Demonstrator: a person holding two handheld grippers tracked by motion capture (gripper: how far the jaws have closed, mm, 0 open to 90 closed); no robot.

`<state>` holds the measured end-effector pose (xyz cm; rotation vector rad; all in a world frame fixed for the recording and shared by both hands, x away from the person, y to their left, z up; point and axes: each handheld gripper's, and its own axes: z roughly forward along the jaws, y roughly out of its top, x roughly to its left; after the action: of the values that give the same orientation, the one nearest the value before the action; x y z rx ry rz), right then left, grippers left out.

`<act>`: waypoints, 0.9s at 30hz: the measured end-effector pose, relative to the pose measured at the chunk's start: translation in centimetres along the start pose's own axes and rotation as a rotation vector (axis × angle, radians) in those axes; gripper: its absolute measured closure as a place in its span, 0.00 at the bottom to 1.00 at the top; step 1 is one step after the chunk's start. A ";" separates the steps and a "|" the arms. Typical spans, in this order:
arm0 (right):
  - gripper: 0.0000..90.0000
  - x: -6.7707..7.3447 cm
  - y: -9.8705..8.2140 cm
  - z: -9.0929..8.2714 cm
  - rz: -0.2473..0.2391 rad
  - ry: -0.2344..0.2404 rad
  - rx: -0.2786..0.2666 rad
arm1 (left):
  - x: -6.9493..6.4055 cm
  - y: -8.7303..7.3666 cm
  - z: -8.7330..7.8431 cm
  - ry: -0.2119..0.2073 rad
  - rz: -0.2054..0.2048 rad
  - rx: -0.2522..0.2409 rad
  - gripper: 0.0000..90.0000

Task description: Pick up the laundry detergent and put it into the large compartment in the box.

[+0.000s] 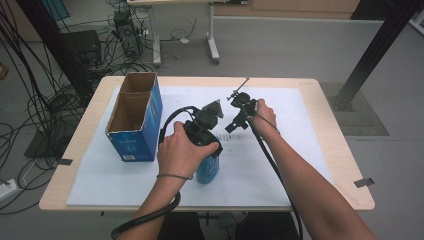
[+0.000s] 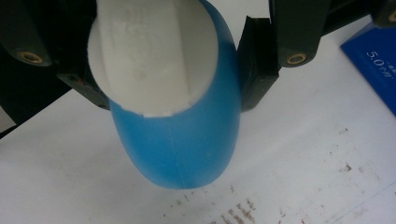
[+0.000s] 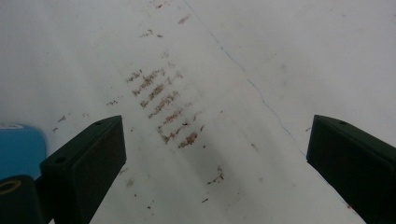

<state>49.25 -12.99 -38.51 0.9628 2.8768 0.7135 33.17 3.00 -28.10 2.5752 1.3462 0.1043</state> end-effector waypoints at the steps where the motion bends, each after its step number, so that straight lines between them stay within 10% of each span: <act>1: 0.05 0.0 0.0 0.0 0.001 0.000 0.000 | 0.0 0.0 0.0 0.000 0.001 0.002 0.41; 27: 0.05 -0.1 0.0 0.0 0.004 -0.003 0.004 | -0.1 0.0 0.0 0.010 0.010 0.004 0.41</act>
<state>49.33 -13.07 -38.54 0.9691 2.8763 0.7060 33.08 2.88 -28.07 2.5886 1.3379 0.1172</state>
